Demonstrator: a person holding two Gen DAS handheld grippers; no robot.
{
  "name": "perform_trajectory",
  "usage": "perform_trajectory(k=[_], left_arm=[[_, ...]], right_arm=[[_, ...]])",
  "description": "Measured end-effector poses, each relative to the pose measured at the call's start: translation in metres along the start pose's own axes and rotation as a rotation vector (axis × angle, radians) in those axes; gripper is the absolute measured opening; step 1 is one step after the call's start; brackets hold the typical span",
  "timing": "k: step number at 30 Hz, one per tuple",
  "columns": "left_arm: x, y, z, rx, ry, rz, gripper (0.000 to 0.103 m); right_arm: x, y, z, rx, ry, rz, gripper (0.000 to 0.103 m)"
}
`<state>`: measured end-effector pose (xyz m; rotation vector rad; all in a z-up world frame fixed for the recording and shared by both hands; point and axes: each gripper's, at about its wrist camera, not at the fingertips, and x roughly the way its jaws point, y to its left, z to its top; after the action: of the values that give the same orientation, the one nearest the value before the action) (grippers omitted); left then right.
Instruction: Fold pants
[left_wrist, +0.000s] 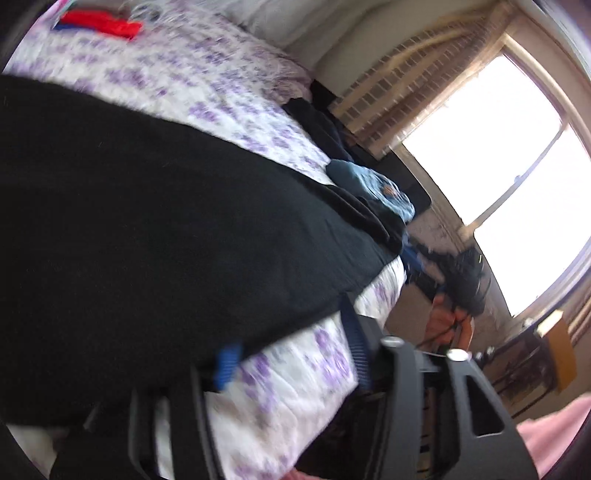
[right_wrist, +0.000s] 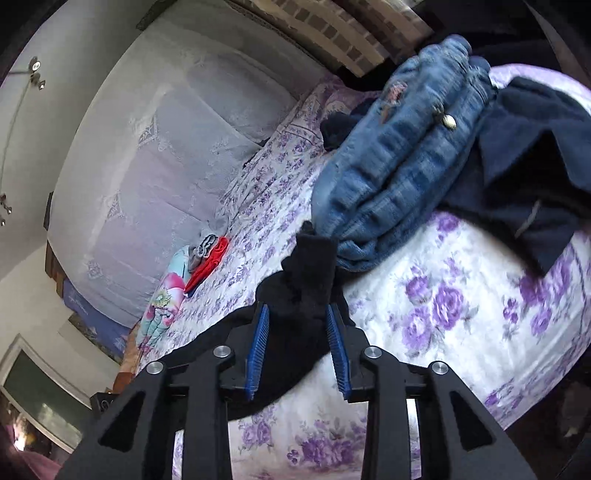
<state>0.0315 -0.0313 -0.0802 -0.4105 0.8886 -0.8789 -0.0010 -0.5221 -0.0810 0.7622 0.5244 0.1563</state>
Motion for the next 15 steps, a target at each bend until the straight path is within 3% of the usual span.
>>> perform_trajectory(k=[1,4,5,7,8,9,10,12,13,15], left_arm=[[-0.002,-0.008,-0.001,0.04,0.005,0.004,0.072],[-0.008,-0.033,-0.007,0.166,0.041,-0.049,0.075],[-0.011,-0.039,-0.003,0.192,0.021,-0.051,0.075],[-0.025,-0.039,0.006,0.219,-0.066,0.0,0.09],[-0.027,-0.032,0.013,0.205,-0.111,0.079,0.092],[-0.024,-0.022,0.018,0.177,-0.112,0.138,0.092],[-0.016,-0.005,0.022,0.122,-0.065,0.194,0.092],[-0.003,0.024,0.02,0.02,0.03,0.179,0.091],[-0.009,0.021,0.016,0.06,0.006,0.178,0.092],[-0.011,0.009,0.011,0.14,0.033,0.208,0.092]], right_arm=[[0.0,0.005,0.006,-0.002,-0.014,-0.035,0.035],[0.015,0.006,0.018,0.004,-0.02,-0.113,0.038],[0.024,0.006,0.02,-0.003,-0.002,-0.136,0.037],[0.033,0.005,0.019,-0.012,0.023,-0.237,0.019],[0.036,0.004,0.018,-0.033,0.03,-0.311,0.021],[0.037,0.004,0.015,-0.05,0.026,-0.366,0.032],[0.035,0.002,0.011,-0.055,0.019,-0.434,0.037],[0.027,0.004,0.004,-0.047,0.003,-0.487,0.037],[0.022,0.013,0.002,-0.053,-0.015,-0.52,0.039],[0.013,0.039,-0.005,-0.098,-0.065,-0.503,0.039]])
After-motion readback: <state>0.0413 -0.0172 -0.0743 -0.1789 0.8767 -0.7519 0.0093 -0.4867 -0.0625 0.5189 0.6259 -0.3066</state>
